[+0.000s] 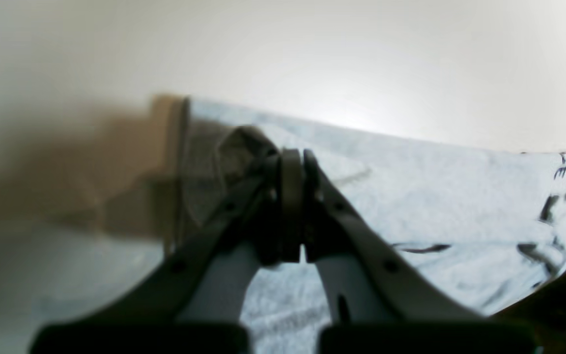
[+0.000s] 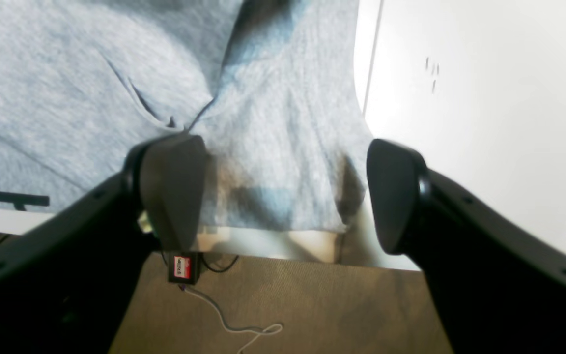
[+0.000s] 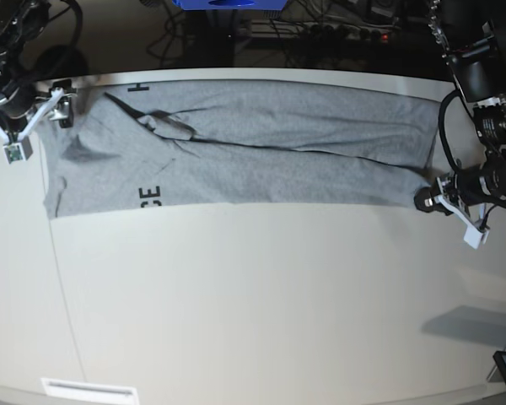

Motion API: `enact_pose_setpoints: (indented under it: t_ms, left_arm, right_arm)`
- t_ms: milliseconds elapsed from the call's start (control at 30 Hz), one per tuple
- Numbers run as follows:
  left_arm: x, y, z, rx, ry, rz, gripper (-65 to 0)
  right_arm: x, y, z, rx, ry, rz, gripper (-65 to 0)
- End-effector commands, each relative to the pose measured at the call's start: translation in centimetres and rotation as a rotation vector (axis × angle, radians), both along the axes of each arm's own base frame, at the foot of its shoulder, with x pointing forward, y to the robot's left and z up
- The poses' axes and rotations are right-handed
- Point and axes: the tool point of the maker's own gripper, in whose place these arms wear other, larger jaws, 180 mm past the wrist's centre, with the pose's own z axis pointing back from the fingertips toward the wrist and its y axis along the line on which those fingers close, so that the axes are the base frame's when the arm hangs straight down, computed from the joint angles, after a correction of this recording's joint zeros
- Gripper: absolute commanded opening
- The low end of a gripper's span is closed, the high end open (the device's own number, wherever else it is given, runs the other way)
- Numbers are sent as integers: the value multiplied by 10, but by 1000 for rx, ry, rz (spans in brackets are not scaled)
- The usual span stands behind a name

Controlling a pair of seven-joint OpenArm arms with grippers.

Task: Fold the T-shirt properly
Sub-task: 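Grasp the strip's collar edge with both grippers at its two ends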

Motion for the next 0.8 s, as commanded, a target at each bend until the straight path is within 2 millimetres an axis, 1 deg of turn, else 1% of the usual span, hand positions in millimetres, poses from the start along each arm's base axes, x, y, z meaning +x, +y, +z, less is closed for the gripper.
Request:
enact_pose_setpoints:
  t_ms: [0,33,133,167,333,433,633,700,767]
  left_arm:
    - [5,6,14,27,-36,-6,-650]
    - [2,6,15,51,-30,-27,-650]
    - [-9,-3,6,86,11,-91,-650]
    - [-12,-5,6,102,14,-108,-650]
    - [-27,-12,11,159,8,-173,-650]
    - [-36,-12,16,205,8,-210,-650]
    - [-57,1,17,278,54,-250,-650]
    - [-60,6,17,295,66,-254,-650]
    - [-66,13,11,334,95,-252,-650]
  right_arm:
    - [6,-1,8,-8,-38,8,-162]
    - [6,-2,8,-8,-37,8,-162]
    - [6,-2,8,-8,-35,8,-162]
    - [6,-2,8,-8,-34,8,-162]
    - [5,-2,7,-8,-30,8,-162]
    - [5,-2,7,-8,-30,8,-162]
    - [6,-2,8,-8,-32,8,-162]
    - [6,-2,8,-8,-34,8,-162]
    - [7,-2,8,-8,-35,8,-162]
